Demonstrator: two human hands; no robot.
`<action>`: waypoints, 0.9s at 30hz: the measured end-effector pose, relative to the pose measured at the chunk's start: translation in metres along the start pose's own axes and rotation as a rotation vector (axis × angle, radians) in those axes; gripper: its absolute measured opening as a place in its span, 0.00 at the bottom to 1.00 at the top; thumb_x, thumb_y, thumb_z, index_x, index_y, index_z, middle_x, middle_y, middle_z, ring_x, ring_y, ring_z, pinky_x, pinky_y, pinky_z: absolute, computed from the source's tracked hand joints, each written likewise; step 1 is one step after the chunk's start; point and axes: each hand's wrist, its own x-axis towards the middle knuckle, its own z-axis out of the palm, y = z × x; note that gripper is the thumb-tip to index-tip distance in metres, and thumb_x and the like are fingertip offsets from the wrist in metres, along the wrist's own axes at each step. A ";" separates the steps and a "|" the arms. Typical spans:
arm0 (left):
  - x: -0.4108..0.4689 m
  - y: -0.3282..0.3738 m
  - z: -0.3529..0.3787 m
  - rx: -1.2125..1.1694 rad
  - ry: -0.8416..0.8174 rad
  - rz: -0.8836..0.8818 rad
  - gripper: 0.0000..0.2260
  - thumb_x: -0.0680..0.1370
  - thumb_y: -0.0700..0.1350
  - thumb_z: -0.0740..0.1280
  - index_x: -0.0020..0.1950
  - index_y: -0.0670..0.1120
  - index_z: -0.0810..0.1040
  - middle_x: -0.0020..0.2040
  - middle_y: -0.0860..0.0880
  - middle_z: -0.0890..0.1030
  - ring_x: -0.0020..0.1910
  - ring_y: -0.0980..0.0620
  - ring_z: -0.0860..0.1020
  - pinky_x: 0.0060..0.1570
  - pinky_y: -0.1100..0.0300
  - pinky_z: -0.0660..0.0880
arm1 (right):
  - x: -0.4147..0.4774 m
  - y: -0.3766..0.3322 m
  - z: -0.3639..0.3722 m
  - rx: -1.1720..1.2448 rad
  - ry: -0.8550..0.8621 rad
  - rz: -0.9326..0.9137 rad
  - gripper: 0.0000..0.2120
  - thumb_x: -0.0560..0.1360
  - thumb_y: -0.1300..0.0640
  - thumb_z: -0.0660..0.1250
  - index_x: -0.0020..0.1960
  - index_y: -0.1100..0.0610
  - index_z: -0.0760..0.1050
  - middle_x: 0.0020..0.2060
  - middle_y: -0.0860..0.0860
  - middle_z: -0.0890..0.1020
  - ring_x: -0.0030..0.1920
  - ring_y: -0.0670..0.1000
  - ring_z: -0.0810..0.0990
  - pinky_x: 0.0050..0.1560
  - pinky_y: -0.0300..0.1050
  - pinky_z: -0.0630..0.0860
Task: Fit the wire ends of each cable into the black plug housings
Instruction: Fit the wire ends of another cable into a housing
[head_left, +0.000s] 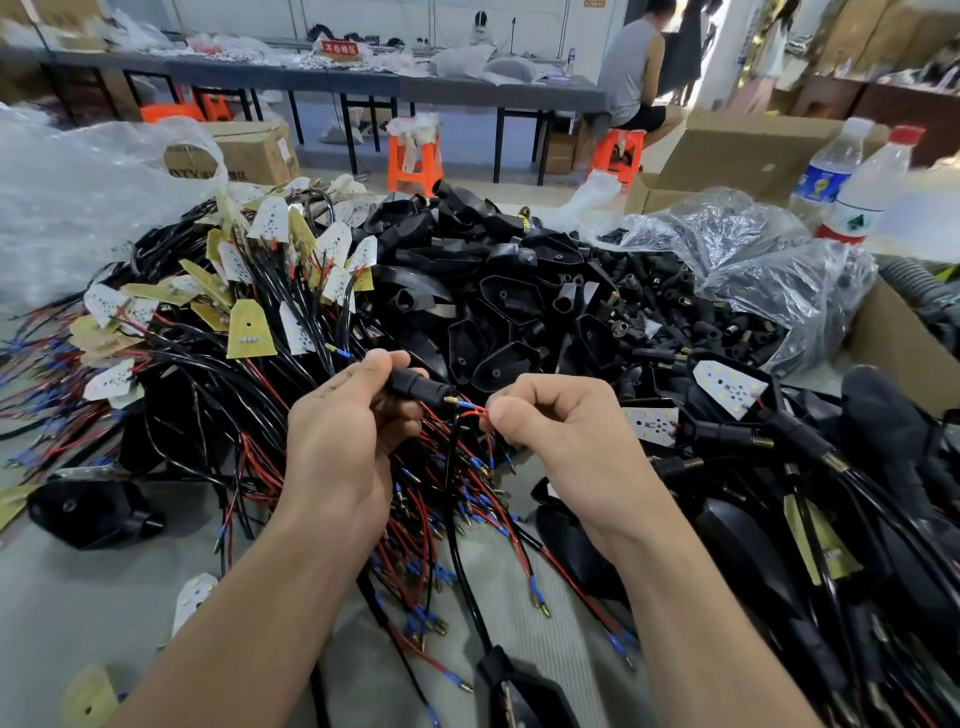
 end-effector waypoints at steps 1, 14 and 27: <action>0.000 0.000 0.000 -0.001 0.001 0.003 0.12 0.85 0.43 0.64 0.46 0.42 0.84 0.38 0.46 0.85 0.26 0.56 0.76 0.27 0.66 0.75 | 0.000 0.000 0.000 0.008 0.002 -0.001 0.13 0.72 0.55 0.69 0.29 0.49 0.77 0.34 0.53 0.78 0.38 0.50 0.73 0.42 0.48 0.70; -0.003 0.003 0.002 0.111 0.030 0.209 0.14 0.83 0.41 0.68 0.39 0.47 0.87 0.38 0.44 0.86 0.26 0.53 0.78 0.27 0.63 0.76 | 0.000 0.010 0.002 -0.173 0.035 0.005 0.15 0.76 0.54 0.70 0.33 0.57 0.74 0.32 0.59 0.76 0.31 0.47 0.68 0.35 0.46 0.67; -0.004 0.000 0.003 0.215 -0.012 0.321 0.10 0.83 0.39 0.68 0.44 0.43 0.85 0.35 0.45 0.86 0.26 0.52 0.80 0.28 0.63 0.78 | 0.004 0.012 0.005 -0.049 0.101 0.050 0.14 0.75 0.50 0.66 0.36 0.58 0.78 0.36 0.67 0.77 0.36 0.53 0.71 0.42 0.54 0.69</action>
